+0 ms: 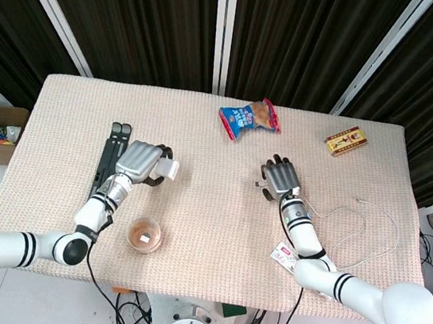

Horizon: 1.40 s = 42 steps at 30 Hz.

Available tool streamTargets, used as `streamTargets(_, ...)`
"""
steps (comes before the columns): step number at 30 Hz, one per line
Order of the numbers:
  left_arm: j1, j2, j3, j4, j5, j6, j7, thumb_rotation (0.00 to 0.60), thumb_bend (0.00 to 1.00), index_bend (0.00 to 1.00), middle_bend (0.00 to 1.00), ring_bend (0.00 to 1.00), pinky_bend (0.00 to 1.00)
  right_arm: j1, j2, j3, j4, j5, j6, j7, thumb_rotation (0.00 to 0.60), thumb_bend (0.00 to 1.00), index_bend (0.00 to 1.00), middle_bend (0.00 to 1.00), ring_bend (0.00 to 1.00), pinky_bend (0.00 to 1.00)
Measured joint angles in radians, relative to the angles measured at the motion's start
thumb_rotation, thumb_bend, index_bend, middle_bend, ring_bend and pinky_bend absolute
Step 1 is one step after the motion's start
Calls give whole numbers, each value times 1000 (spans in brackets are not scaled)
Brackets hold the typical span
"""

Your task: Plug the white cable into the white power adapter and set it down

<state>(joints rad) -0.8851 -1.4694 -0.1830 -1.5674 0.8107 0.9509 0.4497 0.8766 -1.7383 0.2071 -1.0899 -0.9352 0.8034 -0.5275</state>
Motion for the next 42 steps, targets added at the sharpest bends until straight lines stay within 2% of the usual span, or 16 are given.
streamTargets(11, -1, -3, 4, 4, -10, -3, 2, 600, 287, 504, 469, 768, 1000, 0, -20, -25, 55, -86, 3, 60, 600, 328, 554, 338, 114, 234)
streamTargets(36, -4, 0, 5, 18, -12, -19, -12, 600, 288, 504, 460, 768, 1000, 5, -47, -28, 109, -120, -12, 63, 600, 357, 587, 361, 114, 231)
streamTargets(39, -4, -1, 5, 19, -11, -19, -13, 600, 287, 504, 460, 768, 1000, 4, -47, -28, 109, -118, -15, 58, 600, 378, 603, 368, 115, 231)
streamTargets(42, -5, 1, 5, 20, -11, -20, -13, 600, 288, 504, 459, 768, 1000, 0, -43, -27, 101, -117, -12, 58, 600, 442, 622, 376, 123, 231)
